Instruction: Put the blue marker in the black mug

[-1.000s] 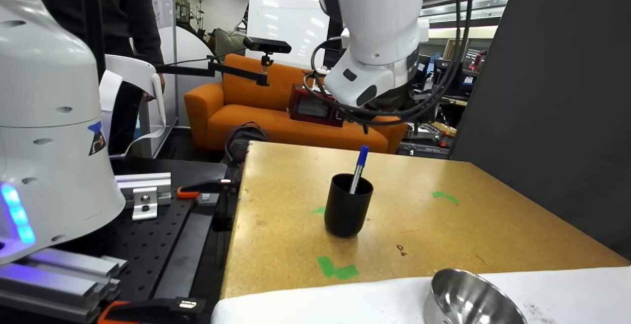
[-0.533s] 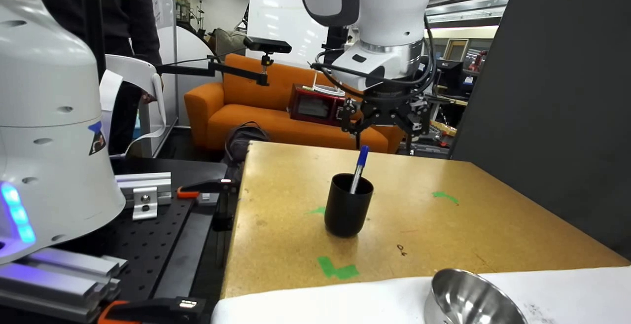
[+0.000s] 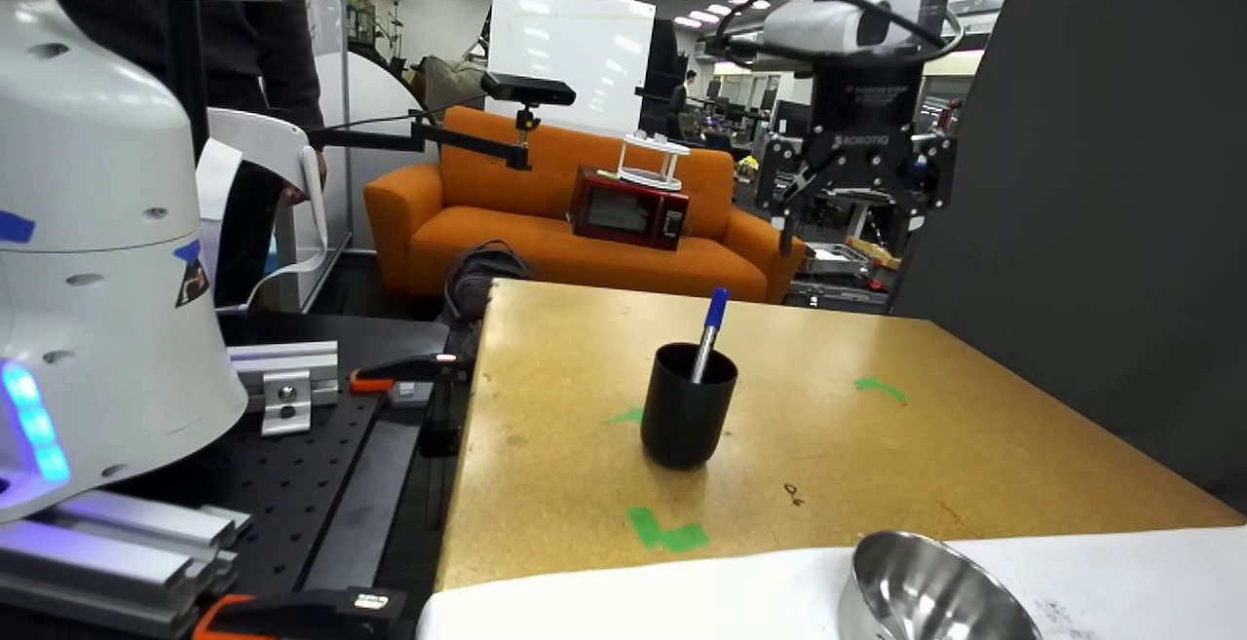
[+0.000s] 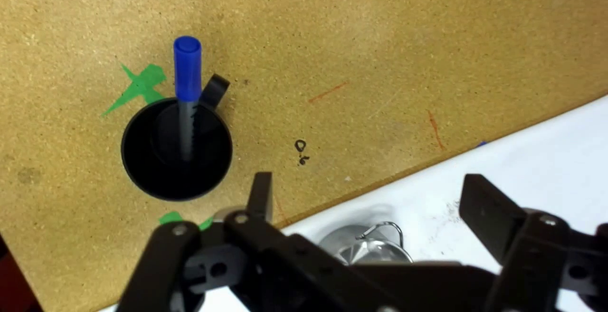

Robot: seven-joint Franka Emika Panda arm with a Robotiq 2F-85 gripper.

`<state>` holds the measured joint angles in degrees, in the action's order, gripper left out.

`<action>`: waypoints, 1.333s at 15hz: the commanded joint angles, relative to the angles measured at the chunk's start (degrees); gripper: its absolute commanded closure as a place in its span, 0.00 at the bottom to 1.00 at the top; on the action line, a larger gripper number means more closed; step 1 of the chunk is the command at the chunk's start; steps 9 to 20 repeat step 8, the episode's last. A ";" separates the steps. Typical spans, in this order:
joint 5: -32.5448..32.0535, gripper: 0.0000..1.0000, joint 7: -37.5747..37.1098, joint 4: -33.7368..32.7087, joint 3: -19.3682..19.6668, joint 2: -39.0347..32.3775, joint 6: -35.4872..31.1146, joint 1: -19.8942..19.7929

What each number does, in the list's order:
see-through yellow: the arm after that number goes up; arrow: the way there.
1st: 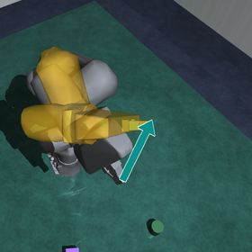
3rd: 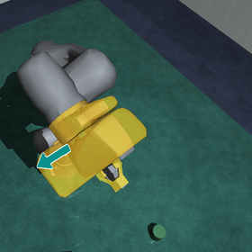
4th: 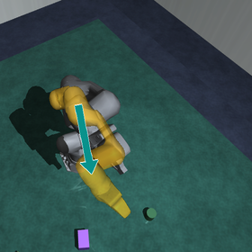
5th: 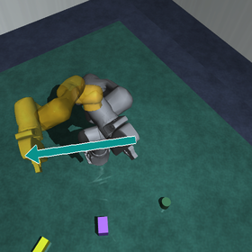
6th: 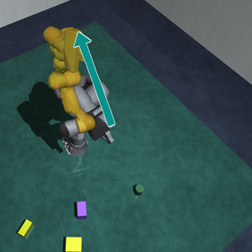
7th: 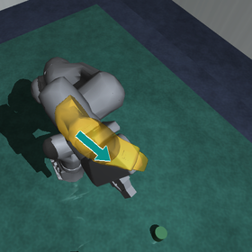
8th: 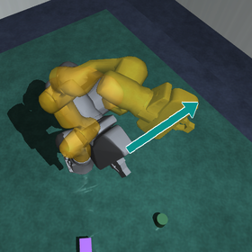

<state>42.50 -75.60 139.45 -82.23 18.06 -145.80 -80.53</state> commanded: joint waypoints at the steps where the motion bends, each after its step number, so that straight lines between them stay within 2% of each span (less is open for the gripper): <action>1: -7.16 0.00 -4.51 -1.34 14.06 1.69 6.09 11.18; 6: -16.81 0.00 -9.61 -0.56 34.66 2.17 10.80 29.68; 8: -20.63 0.00 -12.13 -0.10 41.70 2.23 12.14 36.79; 20: -20.63 0.00 -12.13 -0.10 41.70 2.23 12.14 36.79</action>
